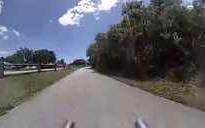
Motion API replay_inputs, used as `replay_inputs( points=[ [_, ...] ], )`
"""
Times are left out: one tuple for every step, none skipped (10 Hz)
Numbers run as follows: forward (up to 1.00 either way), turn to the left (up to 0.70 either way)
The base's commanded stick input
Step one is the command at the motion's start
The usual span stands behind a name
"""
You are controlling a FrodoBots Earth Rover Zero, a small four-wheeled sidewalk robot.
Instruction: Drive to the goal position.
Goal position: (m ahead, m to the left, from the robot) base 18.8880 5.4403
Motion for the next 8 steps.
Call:
replay_inputs(
  points=[
    [0.5, 0.25],
    [0.5, 0.25],
    [0.5, 0.0],
    [0.5, 0.0],
    [0.5, 0.0],
    [0.5, 0.0],
    [0.5, 0.0],
    [0.5, 0.0]
  ],
)
